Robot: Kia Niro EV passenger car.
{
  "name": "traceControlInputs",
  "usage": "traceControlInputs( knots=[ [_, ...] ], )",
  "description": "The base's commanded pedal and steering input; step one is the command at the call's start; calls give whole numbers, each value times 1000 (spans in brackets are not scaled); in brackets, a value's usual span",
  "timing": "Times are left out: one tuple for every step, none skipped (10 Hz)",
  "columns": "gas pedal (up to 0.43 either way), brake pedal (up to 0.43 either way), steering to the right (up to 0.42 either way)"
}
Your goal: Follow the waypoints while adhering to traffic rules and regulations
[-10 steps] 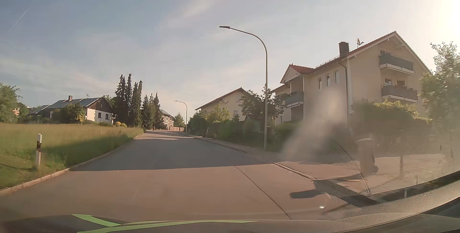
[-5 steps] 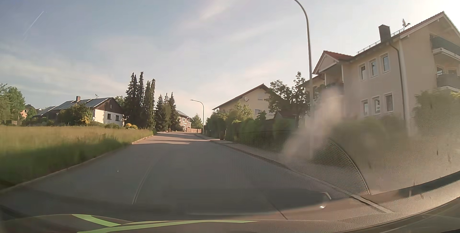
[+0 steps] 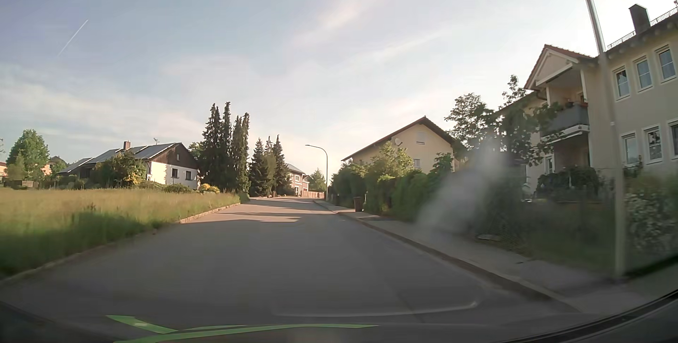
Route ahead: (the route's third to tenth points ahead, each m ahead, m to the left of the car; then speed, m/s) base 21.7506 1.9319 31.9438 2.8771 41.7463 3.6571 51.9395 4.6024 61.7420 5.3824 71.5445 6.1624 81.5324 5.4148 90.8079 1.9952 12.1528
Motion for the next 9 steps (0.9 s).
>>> traceControlInputs(
  knots=[
    [177,0,-46],
    [177,0,-41],
    [177,0,-38],
    [177,0,-36],
    [177,0,-34],
    [177,0,-32],
    [177,0,-30],
    [177,0,-24],
    [177,0,-20]
  ],
)
